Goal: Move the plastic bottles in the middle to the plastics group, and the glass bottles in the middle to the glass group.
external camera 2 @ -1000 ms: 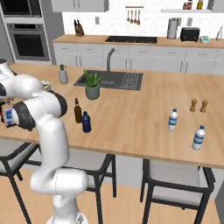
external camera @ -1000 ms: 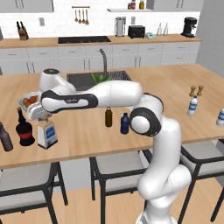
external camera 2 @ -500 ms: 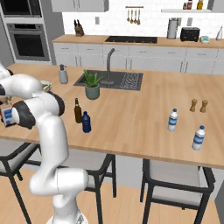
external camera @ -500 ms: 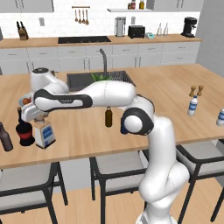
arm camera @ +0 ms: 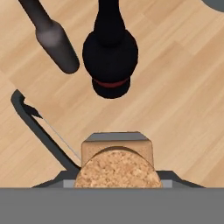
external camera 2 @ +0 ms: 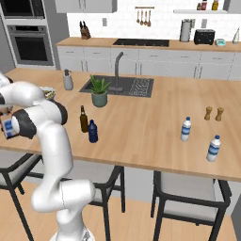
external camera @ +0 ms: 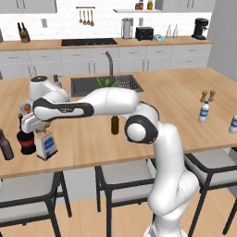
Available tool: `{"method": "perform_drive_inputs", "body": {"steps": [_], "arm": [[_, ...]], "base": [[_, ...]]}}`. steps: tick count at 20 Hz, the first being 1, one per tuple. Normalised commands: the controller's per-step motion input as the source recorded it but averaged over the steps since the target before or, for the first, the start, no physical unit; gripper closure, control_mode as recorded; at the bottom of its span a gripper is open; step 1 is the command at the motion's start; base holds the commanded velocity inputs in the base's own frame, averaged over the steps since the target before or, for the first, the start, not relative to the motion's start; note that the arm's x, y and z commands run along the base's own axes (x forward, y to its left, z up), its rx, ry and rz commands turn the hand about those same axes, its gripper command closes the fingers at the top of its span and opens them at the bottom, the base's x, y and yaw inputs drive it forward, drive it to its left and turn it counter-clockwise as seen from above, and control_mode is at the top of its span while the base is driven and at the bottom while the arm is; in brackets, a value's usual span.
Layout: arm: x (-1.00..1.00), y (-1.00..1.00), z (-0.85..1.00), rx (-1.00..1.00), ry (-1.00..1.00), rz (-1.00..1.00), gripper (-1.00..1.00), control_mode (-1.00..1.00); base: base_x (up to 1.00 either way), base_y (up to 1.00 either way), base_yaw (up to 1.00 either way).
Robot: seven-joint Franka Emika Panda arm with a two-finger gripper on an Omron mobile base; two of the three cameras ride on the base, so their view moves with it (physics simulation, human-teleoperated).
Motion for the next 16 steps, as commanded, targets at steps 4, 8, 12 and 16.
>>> {"method": "perform_drive_inputs", "body": {"steps": [4, 8, 12, 16], "arm": [[0.00, 0.00, -0.33, 0.00, 0.00, 0.01, -1.00, -1.00], [0.00, 0.00, -0.02, 0.00, 0.00, 0.00, -1.00, -1.00], [0.00, 0.00, 0.00, 0.00, 0.00, 0.00, -1.00, -1.00], [0.01, -0.02, -0.01, 0.00, 0.00, 0.00, -1.00, -1.00]], "base": [[0.00, 0.00, 0.00], [0.00, 0.00, 0.00], [0.00, 0.00, 0.00], [0.00, 0.00, 0.00]]}}
